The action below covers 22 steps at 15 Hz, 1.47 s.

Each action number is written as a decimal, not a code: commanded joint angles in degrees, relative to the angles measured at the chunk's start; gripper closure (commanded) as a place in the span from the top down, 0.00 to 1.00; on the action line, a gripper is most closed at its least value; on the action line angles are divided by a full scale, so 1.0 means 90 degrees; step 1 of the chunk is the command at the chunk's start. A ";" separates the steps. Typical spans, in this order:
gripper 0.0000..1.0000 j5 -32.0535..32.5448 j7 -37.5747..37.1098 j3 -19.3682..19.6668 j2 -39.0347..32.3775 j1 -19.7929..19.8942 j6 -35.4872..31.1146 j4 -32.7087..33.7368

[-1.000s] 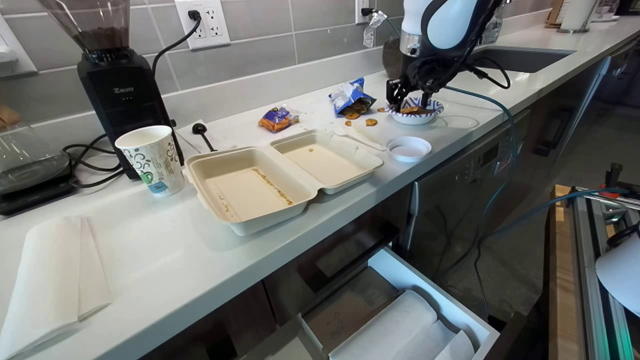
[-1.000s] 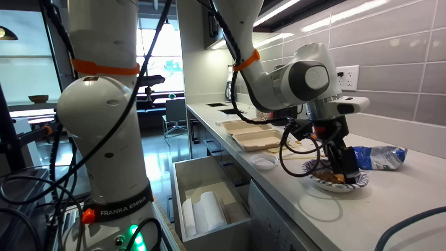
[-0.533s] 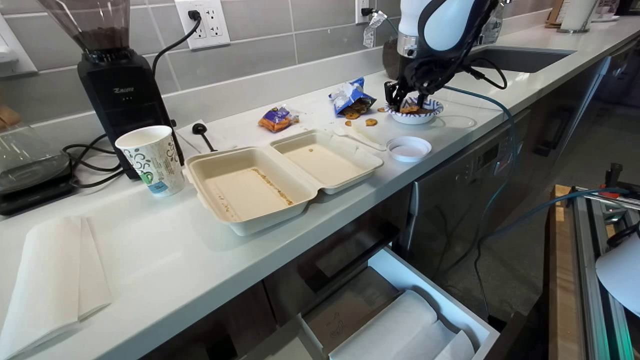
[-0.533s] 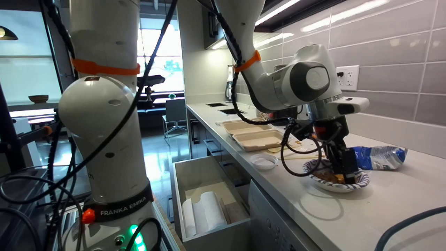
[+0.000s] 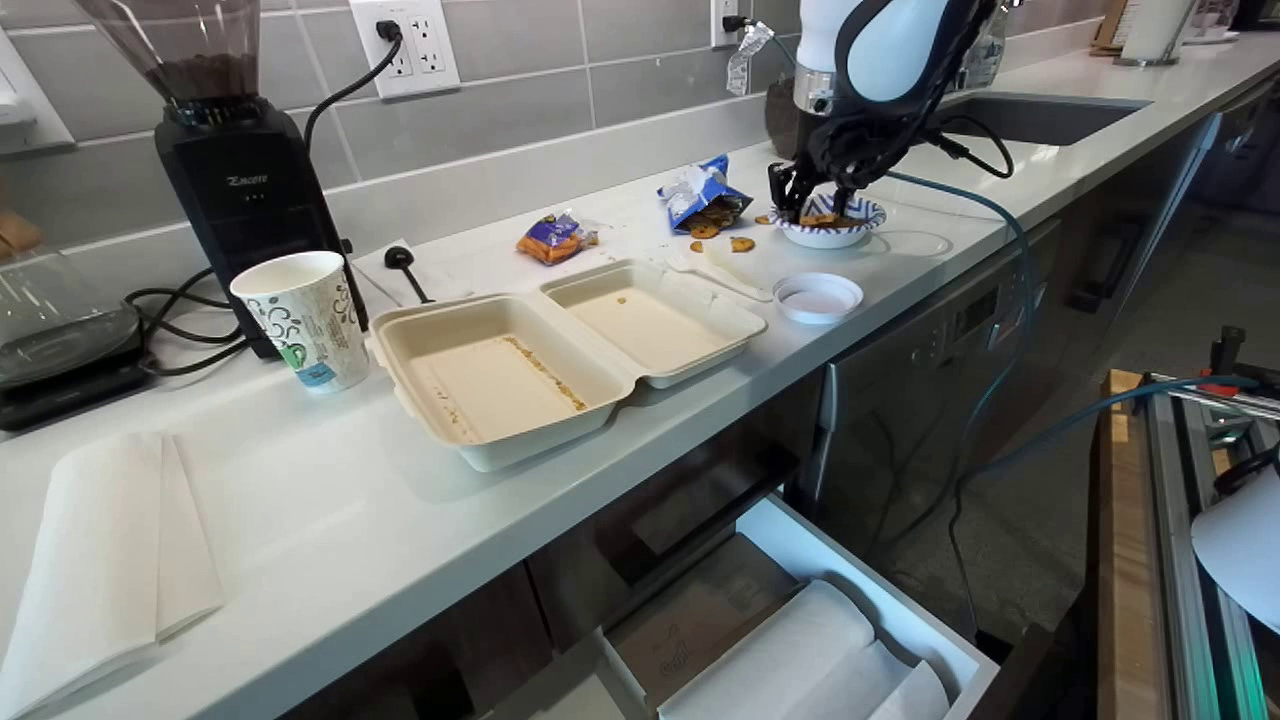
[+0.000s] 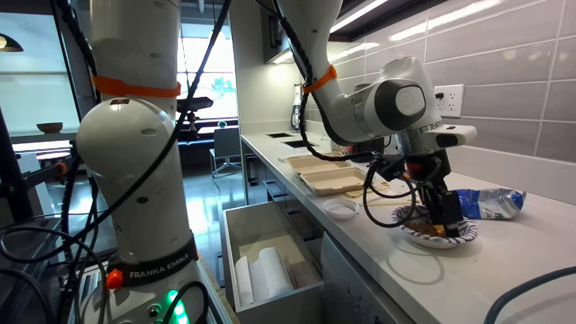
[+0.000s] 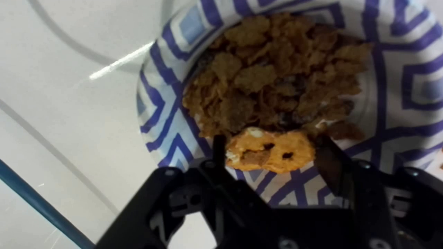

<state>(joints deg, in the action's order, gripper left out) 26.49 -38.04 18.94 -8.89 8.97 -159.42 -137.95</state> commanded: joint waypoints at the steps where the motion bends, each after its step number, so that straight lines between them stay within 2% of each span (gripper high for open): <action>1: 0.57 0.0110 -0.0102 0.0126 -0.0017 -0.0118 -0.0061 -0.0018; 8: 0.53 0.0142 -0.0082 0.0123 0.0124 -0.0151 -0.0061 -0.0093; 13: 0.56 0.0217 -0.0068 0.0119 0.0327 -0.0141 -0.0036 -0.0195; 18: 0.53 0.0348 -0.0051 0.0055 0.0583 -0.0078 -0.0011 -0.0329; 22: 0.54 0.0516 -0.0066 -0.0025 0.0854 -0.0014 0.0020 -0.0489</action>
<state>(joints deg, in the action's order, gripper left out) 28.84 -38.00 19.10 -4.29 8.38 -159.42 -139.83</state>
